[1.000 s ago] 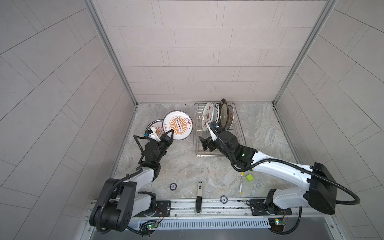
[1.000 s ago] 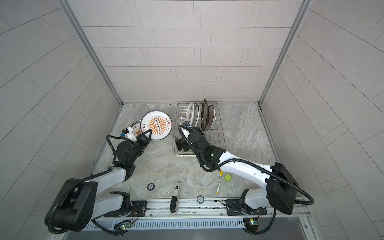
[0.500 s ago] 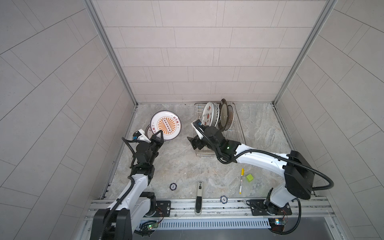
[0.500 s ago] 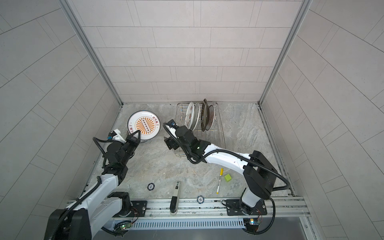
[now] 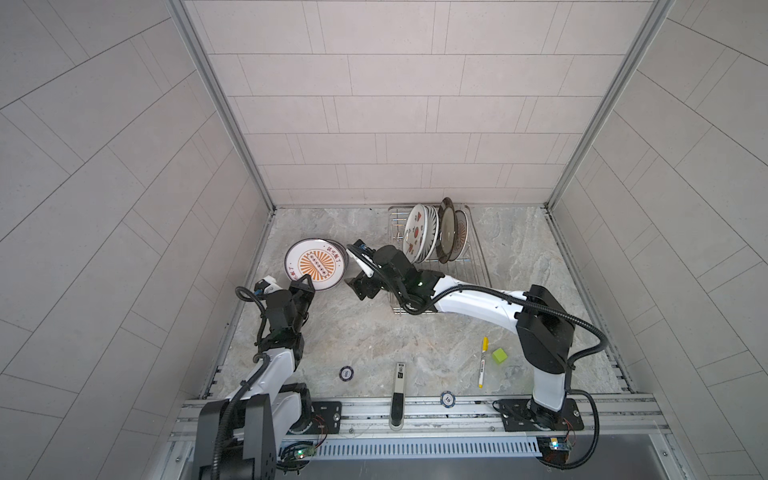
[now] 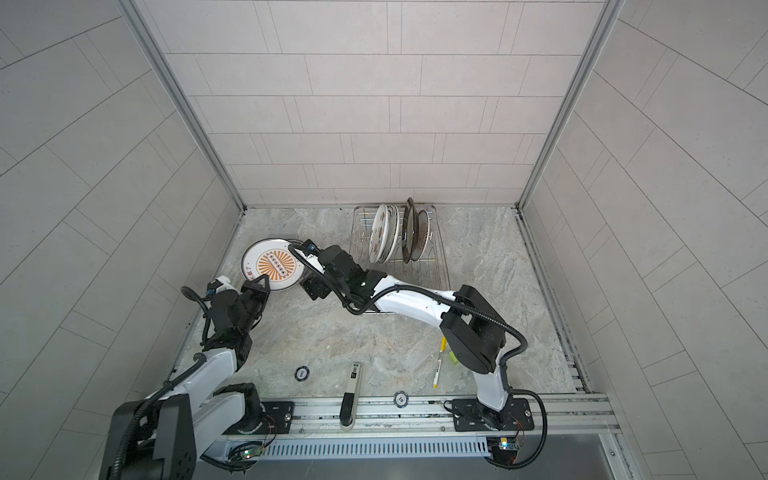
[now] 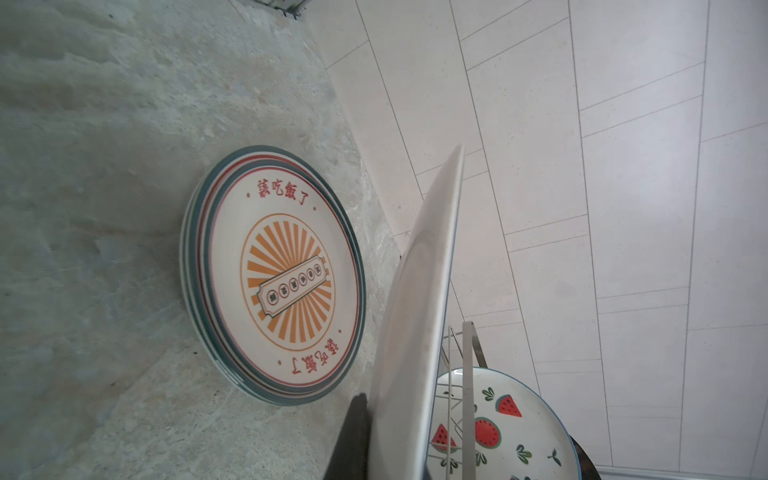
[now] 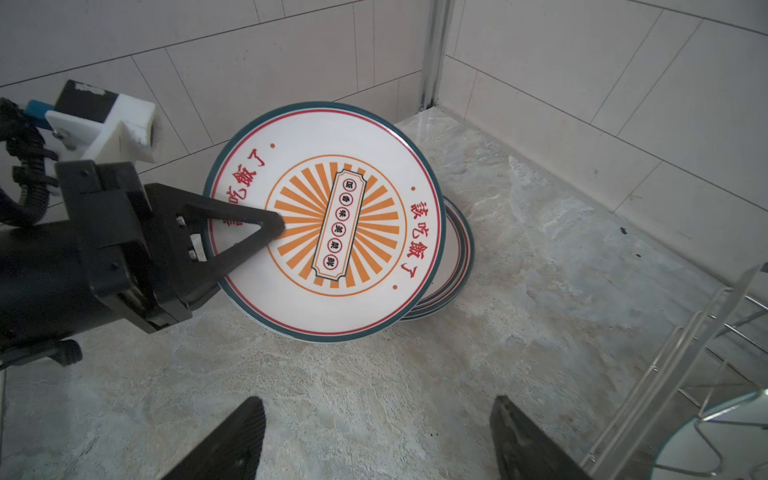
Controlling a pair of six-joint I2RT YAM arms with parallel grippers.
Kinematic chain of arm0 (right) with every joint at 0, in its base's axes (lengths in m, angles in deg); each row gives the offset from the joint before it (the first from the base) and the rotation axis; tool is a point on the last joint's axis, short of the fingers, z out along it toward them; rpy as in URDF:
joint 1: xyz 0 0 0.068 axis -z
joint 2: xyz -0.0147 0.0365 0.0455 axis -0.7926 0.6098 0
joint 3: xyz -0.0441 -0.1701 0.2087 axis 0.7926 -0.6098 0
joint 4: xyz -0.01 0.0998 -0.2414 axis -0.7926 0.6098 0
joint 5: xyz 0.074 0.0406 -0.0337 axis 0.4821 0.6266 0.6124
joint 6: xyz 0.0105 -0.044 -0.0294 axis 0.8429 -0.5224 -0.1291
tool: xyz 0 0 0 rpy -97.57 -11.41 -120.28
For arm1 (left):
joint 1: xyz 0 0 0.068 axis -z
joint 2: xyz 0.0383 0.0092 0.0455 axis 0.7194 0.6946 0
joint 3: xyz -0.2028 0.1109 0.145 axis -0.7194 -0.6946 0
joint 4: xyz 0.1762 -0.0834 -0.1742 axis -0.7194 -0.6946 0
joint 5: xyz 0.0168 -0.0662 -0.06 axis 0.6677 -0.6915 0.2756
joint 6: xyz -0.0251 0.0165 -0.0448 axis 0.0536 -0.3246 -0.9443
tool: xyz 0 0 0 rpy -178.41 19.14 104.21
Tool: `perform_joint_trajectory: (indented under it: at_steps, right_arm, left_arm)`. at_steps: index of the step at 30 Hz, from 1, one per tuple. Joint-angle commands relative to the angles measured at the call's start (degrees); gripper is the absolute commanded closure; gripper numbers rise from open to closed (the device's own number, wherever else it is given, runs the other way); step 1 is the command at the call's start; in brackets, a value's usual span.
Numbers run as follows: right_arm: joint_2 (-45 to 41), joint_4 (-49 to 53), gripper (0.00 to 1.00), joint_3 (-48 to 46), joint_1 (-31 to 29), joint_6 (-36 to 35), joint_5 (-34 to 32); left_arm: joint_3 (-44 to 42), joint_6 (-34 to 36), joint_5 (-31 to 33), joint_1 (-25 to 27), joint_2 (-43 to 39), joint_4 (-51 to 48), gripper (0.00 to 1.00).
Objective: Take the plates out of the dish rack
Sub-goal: 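Carry the plate with the left gripper down onto the plate stack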
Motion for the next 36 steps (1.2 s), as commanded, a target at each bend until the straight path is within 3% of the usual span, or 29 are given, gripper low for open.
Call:
perform_joint_trajectory:
  at_steps: [1,13,27,33,36]
  right_arm:
    - [2.26,3.49,0.13,2.6,-0.44,0.01,1.49]
    - [6.83,2.78,0.12,5.86,-0.36,-0.37,-1.54]
    - [8.83,-2.36,0.13,4.88,-0.27,-3.05,-3.08]
    - [11.17,-2.01,0.13,7.56,-0.21,-4.27,-2.98]
    - [11.71,-4.54,0.13,6.55,0.46,-2.37,-2.25]
  left_arm:
    - [-0.03,-1.19,2.78,-0.3,0.07,4.16,1.0]
    - [1.55,-2.21,2.94,-0.71,13.09,15.0,1.0]
    - [4.42,0.09,6.94,-0.73,16.84,12.48,1.0]
    - [7.04,-1.38,1.02,-0.76,23.75,20.21,1.0]
    - [6.94,-2.04,3.25,-0.82,26.02,21.98,1.0]
